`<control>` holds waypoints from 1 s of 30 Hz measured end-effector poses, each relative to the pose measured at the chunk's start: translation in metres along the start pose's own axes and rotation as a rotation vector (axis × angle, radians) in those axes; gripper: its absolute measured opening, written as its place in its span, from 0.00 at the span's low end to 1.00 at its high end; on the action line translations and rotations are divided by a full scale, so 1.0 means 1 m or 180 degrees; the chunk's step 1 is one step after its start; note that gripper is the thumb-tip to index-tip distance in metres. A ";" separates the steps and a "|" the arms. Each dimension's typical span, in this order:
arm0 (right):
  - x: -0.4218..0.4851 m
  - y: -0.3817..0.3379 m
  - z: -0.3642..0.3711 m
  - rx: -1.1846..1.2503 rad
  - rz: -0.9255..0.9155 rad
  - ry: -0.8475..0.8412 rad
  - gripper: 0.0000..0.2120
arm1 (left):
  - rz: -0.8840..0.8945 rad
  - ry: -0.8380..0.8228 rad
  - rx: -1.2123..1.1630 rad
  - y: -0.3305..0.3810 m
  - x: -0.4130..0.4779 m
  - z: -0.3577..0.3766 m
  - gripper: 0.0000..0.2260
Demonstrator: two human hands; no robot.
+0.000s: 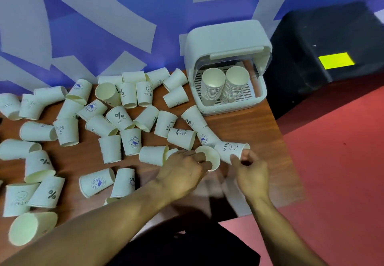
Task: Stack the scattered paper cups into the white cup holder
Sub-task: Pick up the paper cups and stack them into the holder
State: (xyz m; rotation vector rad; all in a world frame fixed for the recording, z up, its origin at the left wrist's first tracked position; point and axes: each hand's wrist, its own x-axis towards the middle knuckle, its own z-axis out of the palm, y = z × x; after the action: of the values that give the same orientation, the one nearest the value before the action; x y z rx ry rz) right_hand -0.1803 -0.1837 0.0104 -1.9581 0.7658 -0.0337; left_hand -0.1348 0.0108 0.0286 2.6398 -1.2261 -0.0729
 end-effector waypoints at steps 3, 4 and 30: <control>0.014 -0.037 -0.023 -0.0463 -0.0868 0.0289 0.05 | -0.0243 0.0757 -0.0244 -0.004 0.019 -0.028 0.09; 0.022 -0.048 -0.029 -0.0592 -0.1161 0.0393 0.05 | -0.0336 0.0969 -0.0292 -0.006 0.028 -0.038 0.10; 0.191 -0.099 0.001 -0.1608 -0.2920 0.0279 0.06 | -0.0633 0.1517 0.0288 -0.073 0.170 -0.048 0.07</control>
State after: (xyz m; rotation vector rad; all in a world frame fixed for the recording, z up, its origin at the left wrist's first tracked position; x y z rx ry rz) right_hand 0.0221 -0.2528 0.0343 -2.6531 -0.1561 -0.5183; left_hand 0.0373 -0.0642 0.0676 2.6246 -0.8242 0.5570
